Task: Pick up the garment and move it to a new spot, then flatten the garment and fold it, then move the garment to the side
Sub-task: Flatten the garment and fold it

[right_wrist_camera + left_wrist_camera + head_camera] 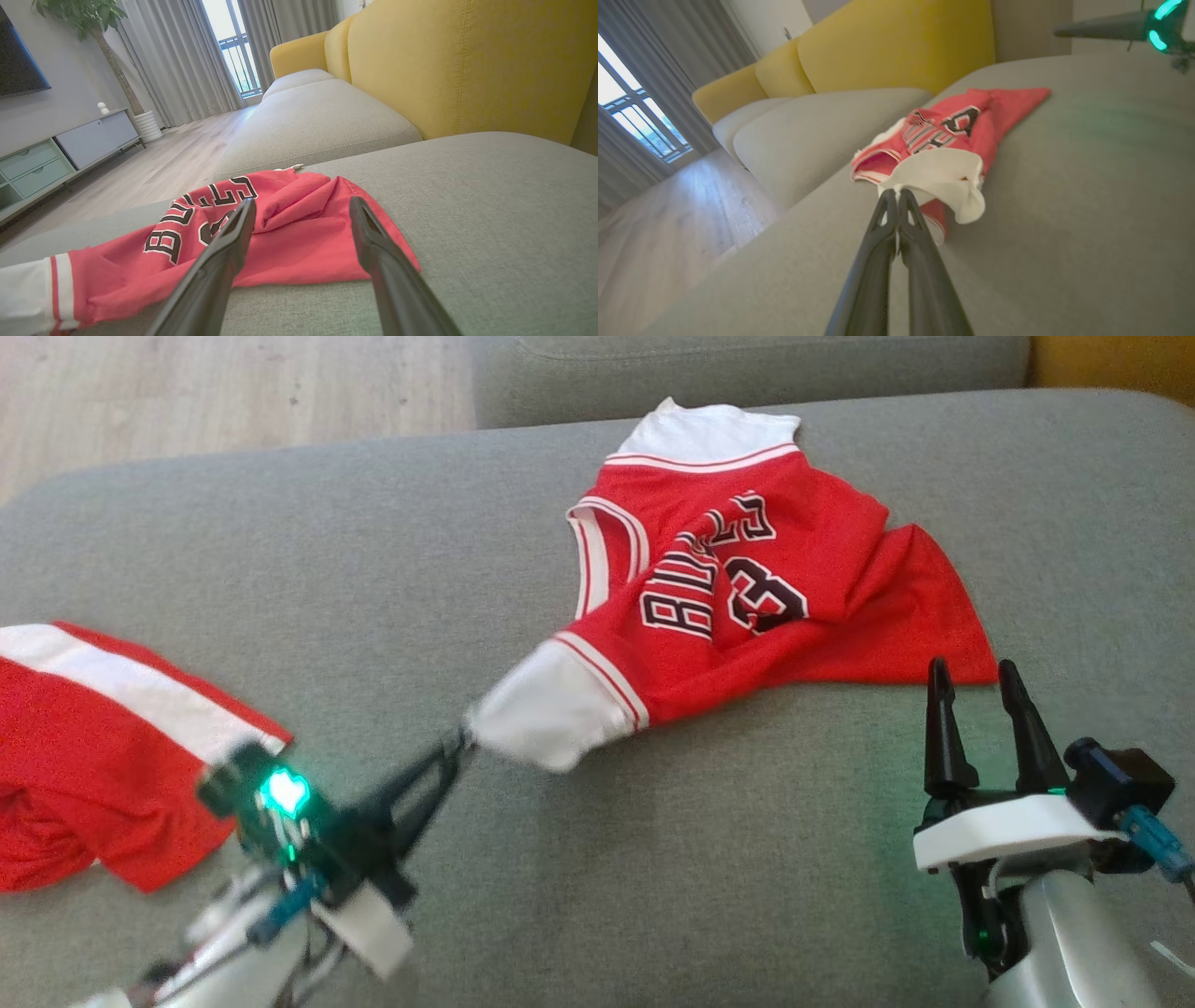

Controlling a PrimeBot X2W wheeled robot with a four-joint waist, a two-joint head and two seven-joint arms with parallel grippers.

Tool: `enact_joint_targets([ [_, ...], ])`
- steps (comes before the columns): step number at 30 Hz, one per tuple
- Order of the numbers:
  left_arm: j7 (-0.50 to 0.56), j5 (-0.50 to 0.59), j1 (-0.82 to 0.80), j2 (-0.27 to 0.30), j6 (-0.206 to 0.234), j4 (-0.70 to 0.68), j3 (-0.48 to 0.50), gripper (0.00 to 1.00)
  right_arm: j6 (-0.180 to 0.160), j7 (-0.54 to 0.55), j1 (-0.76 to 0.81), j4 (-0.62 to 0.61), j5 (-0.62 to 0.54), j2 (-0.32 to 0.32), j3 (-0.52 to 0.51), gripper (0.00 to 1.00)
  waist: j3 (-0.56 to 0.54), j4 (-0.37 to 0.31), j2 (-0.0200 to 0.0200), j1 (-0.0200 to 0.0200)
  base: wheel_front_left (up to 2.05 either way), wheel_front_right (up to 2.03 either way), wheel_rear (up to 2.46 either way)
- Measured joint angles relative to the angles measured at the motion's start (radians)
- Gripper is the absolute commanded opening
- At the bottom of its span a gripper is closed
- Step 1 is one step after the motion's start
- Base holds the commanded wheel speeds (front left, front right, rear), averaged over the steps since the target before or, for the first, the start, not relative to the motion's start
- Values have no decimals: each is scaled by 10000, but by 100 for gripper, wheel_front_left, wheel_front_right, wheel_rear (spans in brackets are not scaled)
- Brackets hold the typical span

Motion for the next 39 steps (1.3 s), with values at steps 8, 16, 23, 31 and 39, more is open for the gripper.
enact_joint_targets([
  [8,328,-17,1195,146,119,479,-575,49,0,2,118,278,-4,0,-23,100,-303,233,0,1,0,0,0],
  [16,297,-401,1244,-169,669,922,-364,100,0,2,120,303,-88,0,-84,100,-537,320,0,1,0,0,0],
  [23,-123,-2313,1373,-779,1555,213,1601,100,0,2,165,240,-88,0,-79,100,-604,306,0,2,0,0,0],
  [31,-259,-3712,2248,-2295,1866,-1114,3795,100,0,2,424,35,-86,0,-56,100,-583,146,0,2,0,0,0],
  [39,-259,-3369,2855,-3103,1070,-861,4370,100,0,2,523,-113,-86,0,-33,100,-500,43,0,2,0,0,0],
])
